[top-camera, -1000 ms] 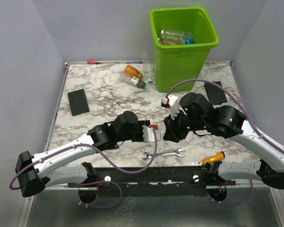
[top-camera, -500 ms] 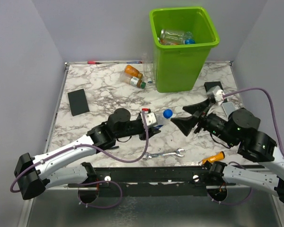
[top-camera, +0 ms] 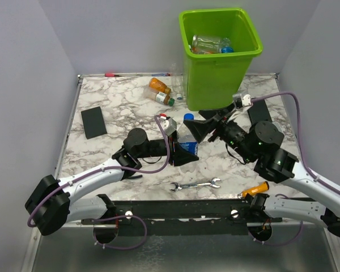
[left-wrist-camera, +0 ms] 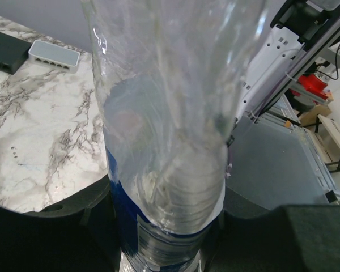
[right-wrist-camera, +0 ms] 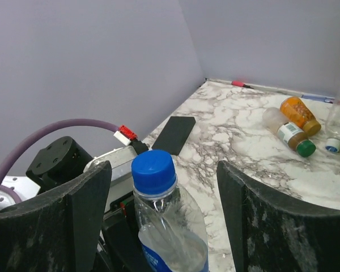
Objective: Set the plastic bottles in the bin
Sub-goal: Pick up the plastic bottle at the center of the board, then place the plastic bottle in the trash bin.
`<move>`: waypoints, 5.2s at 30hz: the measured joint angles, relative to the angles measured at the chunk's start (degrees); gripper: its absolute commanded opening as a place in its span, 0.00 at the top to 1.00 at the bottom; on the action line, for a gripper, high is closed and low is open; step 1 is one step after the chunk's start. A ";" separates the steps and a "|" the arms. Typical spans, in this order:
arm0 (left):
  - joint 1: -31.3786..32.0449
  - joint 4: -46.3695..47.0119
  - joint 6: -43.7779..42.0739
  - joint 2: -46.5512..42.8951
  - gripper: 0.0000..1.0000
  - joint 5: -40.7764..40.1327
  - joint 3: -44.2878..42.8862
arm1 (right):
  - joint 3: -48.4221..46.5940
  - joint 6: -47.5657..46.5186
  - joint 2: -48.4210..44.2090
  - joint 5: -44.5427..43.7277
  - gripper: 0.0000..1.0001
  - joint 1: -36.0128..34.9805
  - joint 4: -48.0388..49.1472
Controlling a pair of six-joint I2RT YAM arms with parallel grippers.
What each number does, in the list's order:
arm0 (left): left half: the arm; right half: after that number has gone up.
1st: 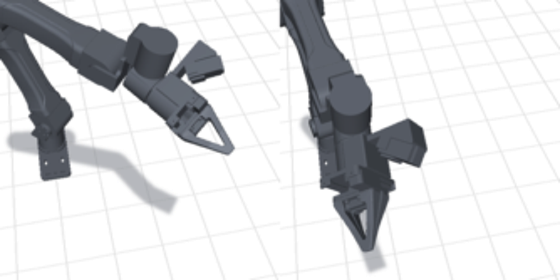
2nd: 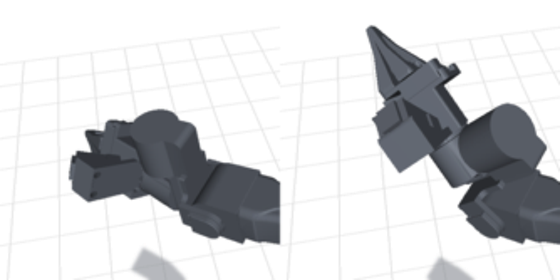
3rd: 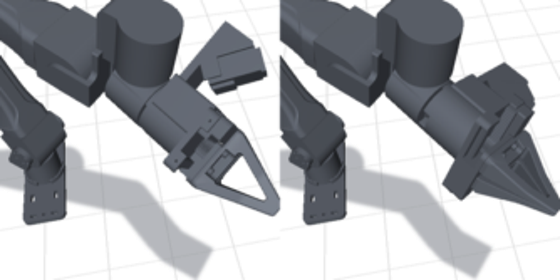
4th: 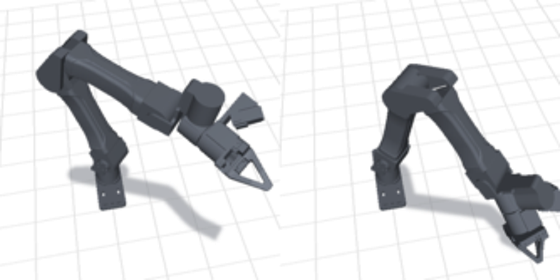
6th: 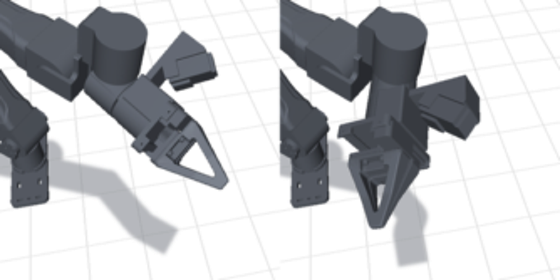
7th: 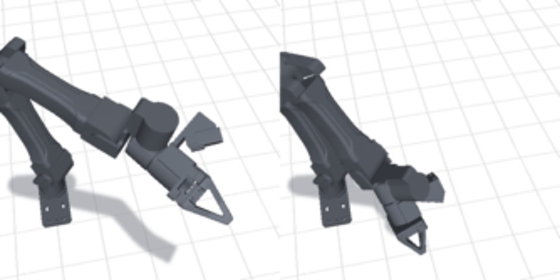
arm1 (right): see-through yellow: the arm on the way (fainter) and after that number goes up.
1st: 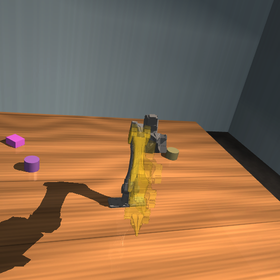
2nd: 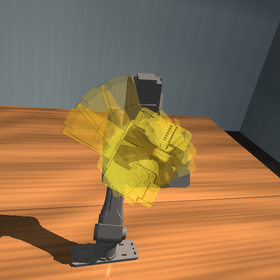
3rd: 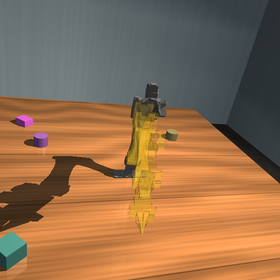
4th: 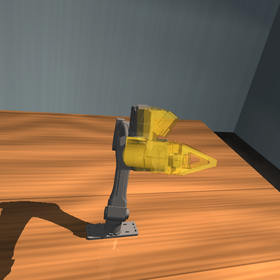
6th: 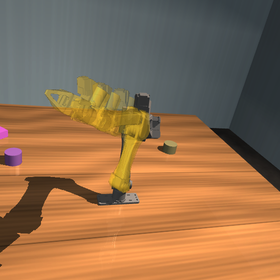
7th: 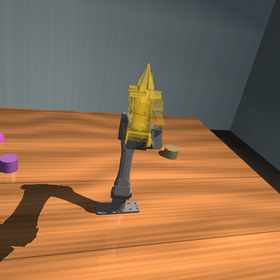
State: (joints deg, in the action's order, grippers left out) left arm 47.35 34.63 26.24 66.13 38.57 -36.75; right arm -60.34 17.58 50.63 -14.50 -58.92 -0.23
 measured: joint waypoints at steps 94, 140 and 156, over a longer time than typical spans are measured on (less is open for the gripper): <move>3.78 -4.52 -13.46 -16.50 0.01 -50.01 9.60 | -62.86 -21.20 67.67 -22.60 0.64 42.05 23.10; 7.17 -8.09 -14.78 -18.40 0.01 -54.84 9.44 | -39.32 11.91 39.26 -5.11 0.22 54.38 -2.97; 7.17 -9.20 -14.97 -17.94 0.01 -54.93 9.14 | -35.98 15.72 41.83 0.00 0.54 54.38 -2.91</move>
State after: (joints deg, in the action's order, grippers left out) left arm 54.52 25.43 11.27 48.18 -16.36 -27.62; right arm -96.31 33.30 92.47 -14.50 -4.54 -3.14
